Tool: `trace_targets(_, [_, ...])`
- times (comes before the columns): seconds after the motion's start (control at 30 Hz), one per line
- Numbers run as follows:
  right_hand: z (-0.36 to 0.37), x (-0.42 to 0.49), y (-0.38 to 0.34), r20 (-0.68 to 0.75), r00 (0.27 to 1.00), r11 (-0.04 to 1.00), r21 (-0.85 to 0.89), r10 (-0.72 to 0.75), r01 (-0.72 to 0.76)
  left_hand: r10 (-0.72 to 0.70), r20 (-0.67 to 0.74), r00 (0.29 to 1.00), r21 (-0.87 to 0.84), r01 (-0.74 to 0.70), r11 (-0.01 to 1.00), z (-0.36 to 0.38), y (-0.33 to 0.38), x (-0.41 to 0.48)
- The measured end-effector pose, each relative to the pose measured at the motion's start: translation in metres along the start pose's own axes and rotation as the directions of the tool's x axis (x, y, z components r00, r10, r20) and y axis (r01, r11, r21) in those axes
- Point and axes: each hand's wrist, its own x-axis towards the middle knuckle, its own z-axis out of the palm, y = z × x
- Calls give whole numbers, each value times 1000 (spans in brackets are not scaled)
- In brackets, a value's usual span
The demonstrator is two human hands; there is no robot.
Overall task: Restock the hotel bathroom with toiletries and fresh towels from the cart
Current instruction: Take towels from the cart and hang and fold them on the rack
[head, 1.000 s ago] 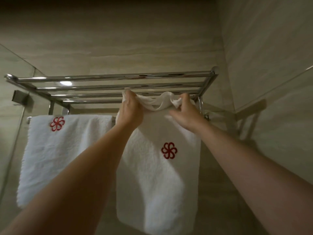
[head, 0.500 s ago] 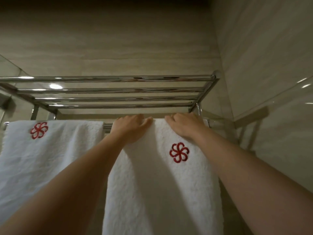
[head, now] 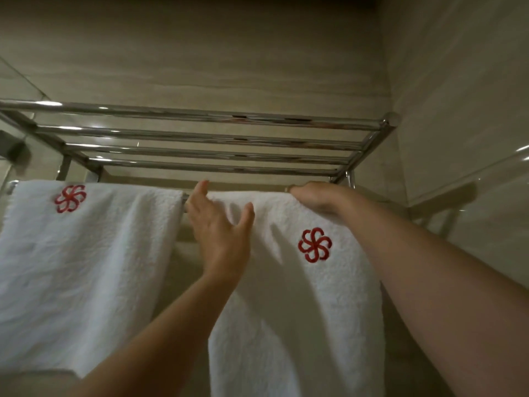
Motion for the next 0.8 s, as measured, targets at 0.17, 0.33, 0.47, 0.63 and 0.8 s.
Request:
trace_targets(0.17, [0,-2,1,-17,1000,999,-39,2,-3,-373,42,927,-2,373,928,-2,-8,-12])
trace_targets(0.33, [-2,-9,1,6,1000,1000,5,-4,4,-567,326,757,-123,628,768,-8,0,-16])
trace_targets(0.47, [6,-14,15,-284,923,963,-152,-260,224,-571,361,737,-198,659,726,-10,8,-12])
trace_targets(0.63, [16,-38,53,-605,616,853,-461,-504,245,-557,374,742,-193,650,735,-12,13,-11])
trace_targets(0.8, [36,-75,86,-653,719,967,-229,-237,111,-525,380,762,-229,627,745,-14,15,-8])
